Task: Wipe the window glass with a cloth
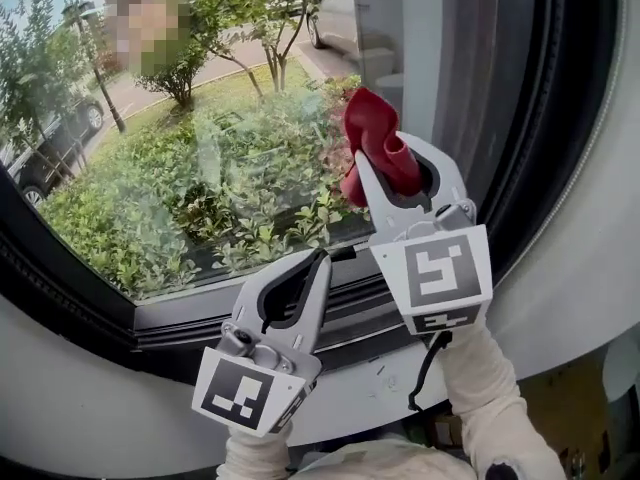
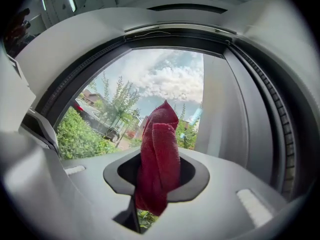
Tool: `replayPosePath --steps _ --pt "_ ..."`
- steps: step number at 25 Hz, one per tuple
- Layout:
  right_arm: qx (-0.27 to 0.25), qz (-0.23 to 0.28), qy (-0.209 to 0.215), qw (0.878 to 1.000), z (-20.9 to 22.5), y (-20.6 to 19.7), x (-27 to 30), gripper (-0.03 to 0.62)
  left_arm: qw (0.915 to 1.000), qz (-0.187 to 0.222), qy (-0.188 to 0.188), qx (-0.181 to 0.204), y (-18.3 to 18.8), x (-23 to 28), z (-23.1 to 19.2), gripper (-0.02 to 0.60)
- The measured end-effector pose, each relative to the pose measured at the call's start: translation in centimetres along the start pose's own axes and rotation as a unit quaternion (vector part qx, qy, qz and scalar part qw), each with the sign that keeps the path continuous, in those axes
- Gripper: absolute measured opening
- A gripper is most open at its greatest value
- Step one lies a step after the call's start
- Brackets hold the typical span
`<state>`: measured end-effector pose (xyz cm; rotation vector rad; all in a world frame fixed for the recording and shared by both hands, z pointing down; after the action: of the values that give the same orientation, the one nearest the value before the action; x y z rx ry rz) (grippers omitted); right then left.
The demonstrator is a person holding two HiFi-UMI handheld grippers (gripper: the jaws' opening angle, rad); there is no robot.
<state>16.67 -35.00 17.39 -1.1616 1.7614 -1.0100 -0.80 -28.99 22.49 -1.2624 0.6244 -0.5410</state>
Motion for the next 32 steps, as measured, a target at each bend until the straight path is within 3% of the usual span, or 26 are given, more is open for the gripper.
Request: replayPosePath --steps 6,11,19,32 --pt "0.005 -0.022 -0.050 0.999 4.8 -1.4 -1.3 0.131 0.9999 0.002 -0.016 0.004 0.4 1.9 2.0 0.000" --pt "-0.011 -0.030 -0.072 0.997 4.9 -1.9 -1.5 0.130 0.9998 0.005 -0.020 0.003 0.7 1.8 2.4 0.000" --pt "-0.020 -0.058 -0.090 0.994 2.3 -4.1 -1.9 0.130 1.0000 -0.002 -0.008 0.003 0.5 -0.9 1.7 0.000" --pt "-0.026 -0.038 -0.051 0.998 -8.6 -0.2 0.4 0.130 0.9989 -0.005 0.046 0.002 0.0 -9.8 -3.1 0.000"
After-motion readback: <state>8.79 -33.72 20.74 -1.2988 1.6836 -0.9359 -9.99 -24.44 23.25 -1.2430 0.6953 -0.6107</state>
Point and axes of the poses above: the fingertips, and each gripper's own axes: x forward along the fingers, z to its right, y out of its top, the point moved 10 cm from there along -x, backward along the fingers, and after that the axes turned 2 degrees about -z, right-handed, at the moved point
